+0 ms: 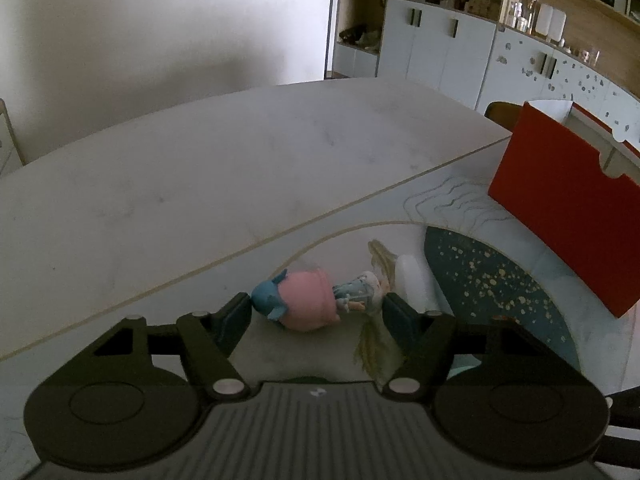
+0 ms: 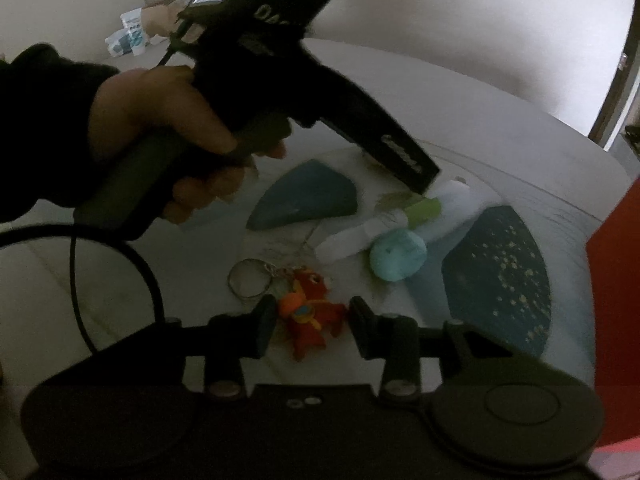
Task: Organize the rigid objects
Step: 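Grasp the pink-haired doll with the left tool while the right tool grasps the orange dragon keychain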
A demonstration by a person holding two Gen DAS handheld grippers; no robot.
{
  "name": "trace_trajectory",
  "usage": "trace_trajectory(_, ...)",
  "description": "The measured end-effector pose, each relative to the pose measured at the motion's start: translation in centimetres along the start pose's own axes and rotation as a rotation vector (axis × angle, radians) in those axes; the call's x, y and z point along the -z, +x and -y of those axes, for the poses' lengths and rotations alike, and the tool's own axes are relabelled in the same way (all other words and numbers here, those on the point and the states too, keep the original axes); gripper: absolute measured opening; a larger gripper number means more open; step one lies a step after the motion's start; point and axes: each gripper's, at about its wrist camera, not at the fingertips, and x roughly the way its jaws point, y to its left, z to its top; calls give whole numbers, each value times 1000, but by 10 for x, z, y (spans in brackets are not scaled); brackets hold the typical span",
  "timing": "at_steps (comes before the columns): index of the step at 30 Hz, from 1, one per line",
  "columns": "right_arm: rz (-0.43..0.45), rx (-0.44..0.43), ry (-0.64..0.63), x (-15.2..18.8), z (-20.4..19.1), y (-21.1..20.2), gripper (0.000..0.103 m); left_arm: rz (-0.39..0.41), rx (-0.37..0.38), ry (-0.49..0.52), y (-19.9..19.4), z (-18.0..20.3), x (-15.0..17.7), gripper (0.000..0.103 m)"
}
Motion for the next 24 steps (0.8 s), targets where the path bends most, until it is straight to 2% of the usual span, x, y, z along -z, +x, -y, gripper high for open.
trace_trajectory(13, 65, 30, 143, 7, 31, -58, 38, 40, -8, -70, -31, -5, 6, 70)
trace_trajectory(14, 71, 30, 158, 7, 35, -64, 38, 43, -9, -73, -34, -4, 6, 68)
trace_trajectory(15, 78, 34, 173, 7, 39, -70, 38, 47, -9, -75, -38, -4, 8, 55)
trace_trajectory(17, 93, 46, 189, 8, 45, -80, 38, 43, -9, -85, -45, -3, 9, 37)
trace_trajectory(24, 109, 75, 237, 18, 61, -102, 38, 25, -27, -104, -56, -6, 18, 37)
